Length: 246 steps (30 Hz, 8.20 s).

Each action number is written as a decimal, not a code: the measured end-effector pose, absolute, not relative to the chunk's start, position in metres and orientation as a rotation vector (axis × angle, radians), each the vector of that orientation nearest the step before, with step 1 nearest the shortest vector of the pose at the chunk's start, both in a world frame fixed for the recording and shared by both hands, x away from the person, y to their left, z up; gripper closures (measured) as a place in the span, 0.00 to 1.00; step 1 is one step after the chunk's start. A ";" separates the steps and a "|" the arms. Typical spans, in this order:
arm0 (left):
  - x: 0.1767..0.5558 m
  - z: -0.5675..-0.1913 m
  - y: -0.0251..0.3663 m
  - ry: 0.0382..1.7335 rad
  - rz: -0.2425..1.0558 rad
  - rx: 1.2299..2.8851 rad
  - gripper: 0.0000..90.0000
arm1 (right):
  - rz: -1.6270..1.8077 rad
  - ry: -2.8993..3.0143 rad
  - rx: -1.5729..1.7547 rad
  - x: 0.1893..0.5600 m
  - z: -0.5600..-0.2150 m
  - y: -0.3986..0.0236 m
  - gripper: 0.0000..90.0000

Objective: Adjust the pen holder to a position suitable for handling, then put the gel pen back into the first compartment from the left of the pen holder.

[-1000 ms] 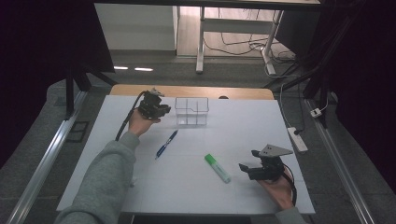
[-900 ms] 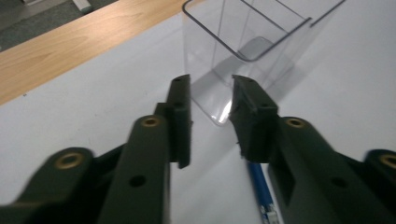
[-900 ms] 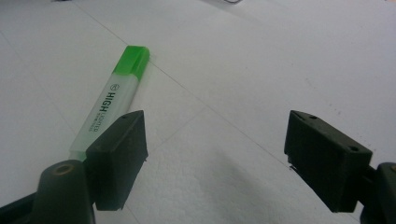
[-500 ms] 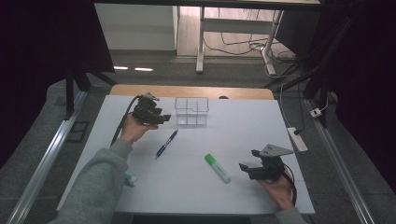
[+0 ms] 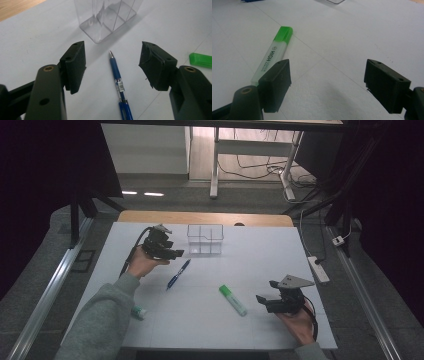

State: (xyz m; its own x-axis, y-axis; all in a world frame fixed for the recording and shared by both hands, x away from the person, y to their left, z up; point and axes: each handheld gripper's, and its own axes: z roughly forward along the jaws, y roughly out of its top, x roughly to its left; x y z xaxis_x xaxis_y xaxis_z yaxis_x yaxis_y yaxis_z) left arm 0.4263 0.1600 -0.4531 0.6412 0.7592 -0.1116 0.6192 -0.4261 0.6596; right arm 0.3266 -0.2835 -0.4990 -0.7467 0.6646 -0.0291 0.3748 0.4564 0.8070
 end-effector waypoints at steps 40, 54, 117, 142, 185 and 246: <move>0.439 -0.484 0.117 1.055 0.191 2.272 0.41 | 1.178 2.358 0.865 0.324 -0.497 -0.282 0.24; 0.450 -0.507 0.109 1.110 0.189 2.319 0.45 | 1.183 2.358 0.868 0.324 -0.498 -0.283 0.24; 0.431 -0.473 0.140 1.077 0.312 2.233 0.89 | 1.161 2.346 0.869 0.324 -0.498 -0.284 0.24; 0.412 -0.444 0.162 1.023 0.341 2.055 0.89 | 1.165 2.349 0.880 0.323 -0.497 -0.285 0.24; 0.418 -0.417 0.164 0.959 0.358 1.850 0.89 | 1.150 2.329 0.903 0.319 -0.497 -0.291 0.25; 0.477 -0.390 0.127 0.957 0.408 1.852 0.88 | 1.148 2.335 0.909 0.321 -0.500 -0.293 0.25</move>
